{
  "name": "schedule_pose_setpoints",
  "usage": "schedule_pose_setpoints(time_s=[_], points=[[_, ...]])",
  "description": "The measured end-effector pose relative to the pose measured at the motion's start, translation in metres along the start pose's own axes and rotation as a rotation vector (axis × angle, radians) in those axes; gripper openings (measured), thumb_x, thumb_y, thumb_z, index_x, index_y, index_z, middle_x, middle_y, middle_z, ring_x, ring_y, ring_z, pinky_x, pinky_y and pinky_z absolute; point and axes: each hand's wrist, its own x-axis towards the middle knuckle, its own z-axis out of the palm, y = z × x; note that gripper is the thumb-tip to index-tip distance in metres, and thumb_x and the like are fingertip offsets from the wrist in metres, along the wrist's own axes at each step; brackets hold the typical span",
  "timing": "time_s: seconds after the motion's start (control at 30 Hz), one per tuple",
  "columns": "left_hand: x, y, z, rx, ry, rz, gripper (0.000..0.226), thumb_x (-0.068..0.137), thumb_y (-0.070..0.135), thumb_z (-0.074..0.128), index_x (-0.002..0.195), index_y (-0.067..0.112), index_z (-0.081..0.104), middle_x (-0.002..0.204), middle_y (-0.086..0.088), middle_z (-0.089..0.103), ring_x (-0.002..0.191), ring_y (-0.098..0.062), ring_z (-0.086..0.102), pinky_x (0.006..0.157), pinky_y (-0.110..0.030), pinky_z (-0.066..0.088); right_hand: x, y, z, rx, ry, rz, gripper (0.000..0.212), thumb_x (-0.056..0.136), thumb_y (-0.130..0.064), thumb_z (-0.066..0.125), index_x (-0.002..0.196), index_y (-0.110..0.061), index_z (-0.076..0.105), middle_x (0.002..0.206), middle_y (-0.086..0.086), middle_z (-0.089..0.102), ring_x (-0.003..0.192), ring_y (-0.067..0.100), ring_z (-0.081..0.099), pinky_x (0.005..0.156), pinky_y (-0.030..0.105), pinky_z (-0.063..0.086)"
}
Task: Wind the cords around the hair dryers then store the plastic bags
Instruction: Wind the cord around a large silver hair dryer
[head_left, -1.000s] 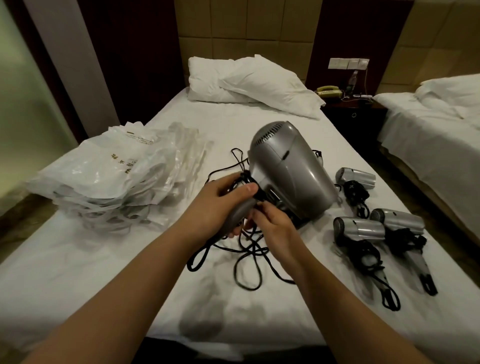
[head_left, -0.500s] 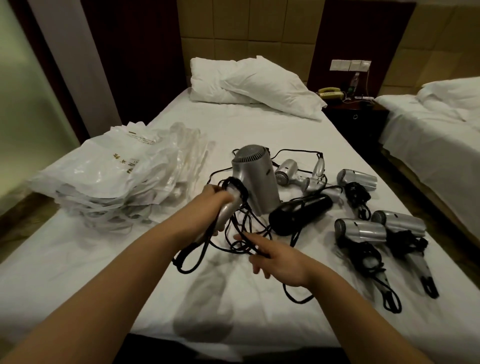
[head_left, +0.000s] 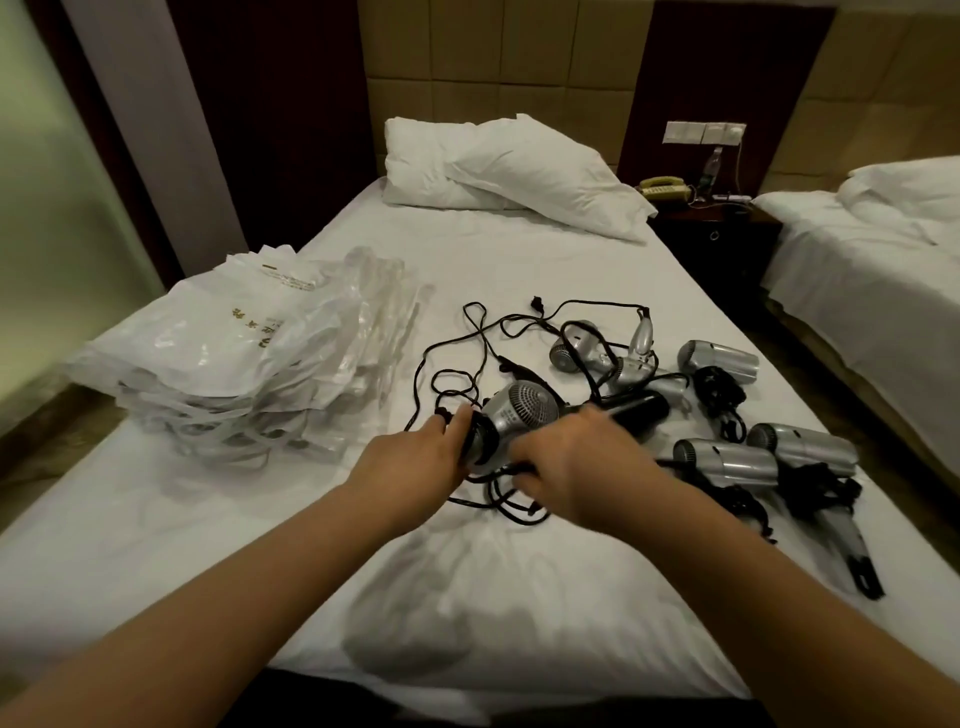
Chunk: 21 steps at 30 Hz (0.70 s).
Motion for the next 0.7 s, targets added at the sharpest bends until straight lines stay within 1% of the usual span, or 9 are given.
schedule_pose_setpoints(time_s=[0.1, 0.23, 0.33, 0.4, 0.43, 0.47, 0.53, 0.63, 0.7], points=[[-0.007, -0.007, -0.001, -0.010, -0.004, 0.060, 0.064, 0.095, 0.043, 0.037, 0.148, 0.023, 0.007, 0.129, -0.002, 0.046, 0.099, -0.025, 0.058, 0.067, -0.033, 0.043, 0.004, 0.012, -0.009, -0.046, 0.103, 0.051, 0.022, 0.094, -0.033, 0.041, 0.106, -0.029, 0.059, 0.099, -0.001, 0.065, 0.102, 0.019, 0.056, 0.098, 0.036, 0.025], [-0.014, -0.004, -0.005, -0.038, -0.038, 0.129, 0.079, 0.083, 0.063, 0.050, 0.143, 0.024, 0.017, 0.129, 0.004, 0.050, 0.104, -0.022, 0.059, 0.076, -0.033, 0.047, 0.015, 0.008, -0.016, -0.026, 0.132, 0.051, 0.014, 0.090, -0.031, 0.043, 0.080, -0.025, 0.050, 0.076, -0.005, 0.051, 0.083, 0.018, 0.049, 0.099, 0.037, 0.023], [-0.007, 0.000, -0.005, -0.032, -0.073, 0.139, 0.065, 0.081, 0.068, 0.050, 0.130, 0.026, 0.040, 0.115, 0.005, 0.059, 0.097, -0.022, 0.061, 0.072, -0.032, 0.048, 0.026, -0.008, -0.018, -0.076, 0.126, -0.012, 0.014, 0.089, -0.029, 0.043, 0.077, -0.024, 0.047, 0.073, -0.005, 0.045, 0.078, 0.017, 0.042, 0.097, 0.037, 0.021], [-0.006, 0.008, -0.005, -0.036, -0.114, 0.172, 0.050, 0.083, 0.066, 0.049, 0.112, 0.026, 0.058, 0.105, 0.003, 0.064, 0.092, -0.020, 0.062, 0.072, -0.032, 0.050, 0.030, -0.019, -0.017, -0.119, 0.146, -0.110, 0.013, 0.087, -0.026, 0.044, 0.074, -0.023, 0.047, 0.068, -0.005, 0.042, 0.077, 0.018, 0.041, 0.095, 0.038, 0.021], [-0.007, 0.011, -0.006, -0.054, -0.137, 0.182, 0.047, 0.084, 0.064, 0.050, 0.104, 0.023, 0.060, 0.102, 0.002, 0.065, 0.089, -0.020, 0.062, 0.071, -0.032, 0.049, 0.030, -0.019, -0.018, -0.138, 0.144, -0.133, 0.013, 0.086, -0.025, 0.045, 0.074, -0.022, 0.047, 0.067, -0.005, 0.044, 0.077, 0.020, 0.043, 0.096, 0.038, 0.022], [-0.008, 0.012, -0.006, -0.080, -0.147, 0.187, 0.043, 0.084, 0.062, 0.051, 0.099, 0.022, 0.058, 0.098, 0.001, 0.064, 0.087, -0.020, 0.061, 0.068, -0.031, 0.047, 0.031, -0.015, -0.019, -0.126, 0.144, -0.124, 0.012, 0.087, -0.025, 0.045, 0.076, -0.022, 0.047, 0.071, -0.005, 0.050, 0.080, 0.021, 0.047, 0.097, 0.038, 0.022], [-0.011, 0.007, -0.013, -0.151, -0.120, 0.194, 0.035, 0.083, 0.059, 0.055, 0.090, 0.026, 0.047, 0.084, 0.003, 0.059, 0.078, -0.020, 0.057, 0.062, -0.028, 0.038, 0.034, 0.006, -0.020, -0.058, 0.116, -0.052, 0.010, 0.090, -0.028, 0.047, 0.084, -0.024, 0.054, 0.090, -0.001, 0.063, 0.093, 0.021, 0.054, 0.099, 0.035, 0.024], [-0.015, -0.010, -0.026, -0.295, -0.106, 0.250, 0.030, 0.079, 0.052, 0.062, 0.077, 0.031, 0.041, 0.066, 0.007, 0.049, 0.065, -0.014, 0.049, 0.057, -0.027, 0.034, 0.031, 0.036, -0.011, 0.120, 0.046, 0.007, 0.019, 0.091, -0.028, 0.056, 0.102, -0.018, 0.068, 0.107, 0.001, 0.067, 0.102, 0.019, 0.058, 0.094, 0.029, 0.035], [-0.016, -0.015, -0.032, -0.357, -0.181, 0.326, 0.027, 0.077, 0.050, 0.065, 0.069, 0.037, 0.042, 0.060, 0.009, 0.049, 0.058, -0.009, 0.047, 0.054, -0.022, 0.033, 0.027, 0.039, 0.002, 0.333, -0.029, 0.017, 0.019, 0.087, -0.019, 0.064, 0.103, -0.014, 0.072, 0.109, 0.002, 0.068, 0.104, 0.016, 0.059, 0.095, 0.026, 0.042]])
